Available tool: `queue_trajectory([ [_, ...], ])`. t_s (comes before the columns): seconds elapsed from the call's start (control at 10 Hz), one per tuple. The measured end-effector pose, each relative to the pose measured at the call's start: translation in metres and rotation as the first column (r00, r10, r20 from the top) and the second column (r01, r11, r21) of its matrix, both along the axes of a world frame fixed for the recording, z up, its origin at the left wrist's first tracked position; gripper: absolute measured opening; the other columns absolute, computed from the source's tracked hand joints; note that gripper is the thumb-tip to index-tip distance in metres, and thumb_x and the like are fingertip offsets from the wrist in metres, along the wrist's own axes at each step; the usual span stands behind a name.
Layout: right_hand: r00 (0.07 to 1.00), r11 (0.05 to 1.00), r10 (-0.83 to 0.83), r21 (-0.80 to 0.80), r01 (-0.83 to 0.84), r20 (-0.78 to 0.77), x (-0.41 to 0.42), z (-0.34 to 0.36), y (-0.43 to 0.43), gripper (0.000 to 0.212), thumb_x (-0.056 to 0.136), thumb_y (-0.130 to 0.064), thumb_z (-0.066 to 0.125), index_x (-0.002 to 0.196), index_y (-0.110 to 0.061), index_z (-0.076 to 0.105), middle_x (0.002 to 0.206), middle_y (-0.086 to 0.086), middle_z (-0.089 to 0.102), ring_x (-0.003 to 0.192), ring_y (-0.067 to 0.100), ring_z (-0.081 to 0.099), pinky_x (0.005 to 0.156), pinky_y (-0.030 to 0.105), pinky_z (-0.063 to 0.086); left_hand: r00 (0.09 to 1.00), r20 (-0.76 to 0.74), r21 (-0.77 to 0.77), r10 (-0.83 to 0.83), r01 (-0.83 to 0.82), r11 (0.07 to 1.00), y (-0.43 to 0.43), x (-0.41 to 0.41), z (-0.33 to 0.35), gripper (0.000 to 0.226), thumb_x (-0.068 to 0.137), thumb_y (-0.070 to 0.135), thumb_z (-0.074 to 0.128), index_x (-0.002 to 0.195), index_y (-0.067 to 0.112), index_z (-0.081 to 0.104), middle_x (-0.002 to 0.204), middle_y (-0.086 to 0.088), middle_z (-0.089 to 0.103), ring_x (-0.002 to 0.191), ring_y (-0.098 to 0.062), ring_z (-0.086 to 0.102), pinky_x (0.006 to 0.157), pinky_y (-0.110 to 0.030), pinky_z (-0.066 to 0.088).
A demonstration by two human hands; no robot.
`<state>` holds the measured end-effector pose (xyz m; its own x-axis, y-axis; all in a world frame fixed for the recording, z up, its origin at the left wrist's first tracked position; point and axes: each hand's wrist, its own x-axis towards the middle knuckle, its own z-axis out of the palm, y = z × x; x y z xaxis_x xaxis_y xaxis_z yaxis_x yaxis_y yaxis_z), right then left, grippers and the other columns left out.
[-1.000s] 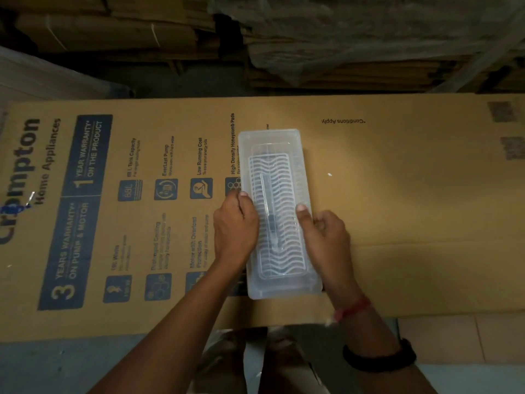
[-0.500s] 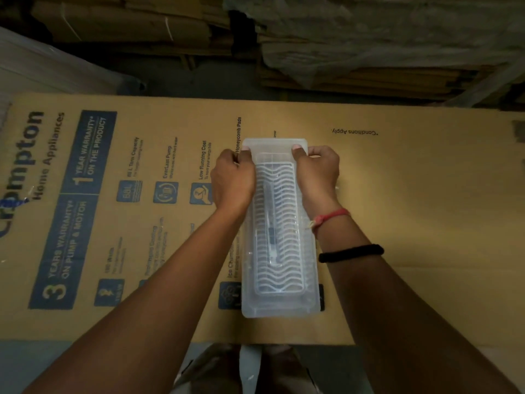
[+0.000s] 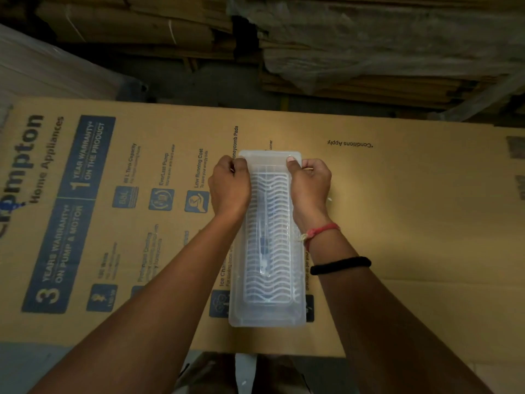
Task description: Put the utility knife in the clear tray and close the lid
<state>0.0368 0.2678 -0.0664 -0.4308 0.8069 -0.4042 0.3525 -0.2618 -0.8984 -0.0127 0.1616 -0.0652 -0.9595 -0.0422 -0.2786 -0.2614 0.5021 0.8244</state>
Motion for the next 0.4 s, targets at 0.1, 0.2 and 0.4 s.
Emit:
queue_trajectory([
  [0.1,1.0,1.0,0.007,0.013,-0.008,0.021,0.0,0.006,0.0,0.019,0.083,-0.022,0.071,0.075,-0.023,0.054,0.087,0.01,0.069,0.073,0.022,0.069,0.053,0.022,0.05,1.0,0.016,0.002,0.019,-0.02,1.0,0.0,-0.001,0.004,0.033,0.097,0.033,0.045,0.067,0.018,0.042,0.066,0.002,0.047,0.061,-0.017,0.044,0.055,-0.032,0.032],
  [0.2,0.998,0.998,0.055,-0.002,-0.055,0.024,0.005,0.013,-0.001,0.013,0.084,-0.028,0.07,0.087,-0.023,0.059,0.096,0.013,0.071,0.08,0.024,0.071,0.06,0.026,0.054,1.0,-0.024,-0.063,0.006,-0.008,0.998,-0.003,0.004,0.011,0.031,0.097,0.042,0.044,0.083,0.016,0.052,0.072,0.006,0.053,0.066,-0.015,0.051,0.056,-0.029,0.036],
  [0.4,0.966,0.967,0.253,0.002,-0.254,0.06,0.042,0.031,-0.008,0.06,0.083,-0.039,0.07,0.135,-0.024,0.046,0.13,0.005,0.059,0.112,0.023,0.061,0.088,0.036,0.054,0.988,-0.133,-0.208,-0.081,0.052,0.977,-0.027,0.041,0.03,0.045,0.099,0.049,0.038,0.131,0.018,0.046,0.118,-0.005,0.064,0.095,-0.019,0.059,0.077,-0.036,0.045],
])
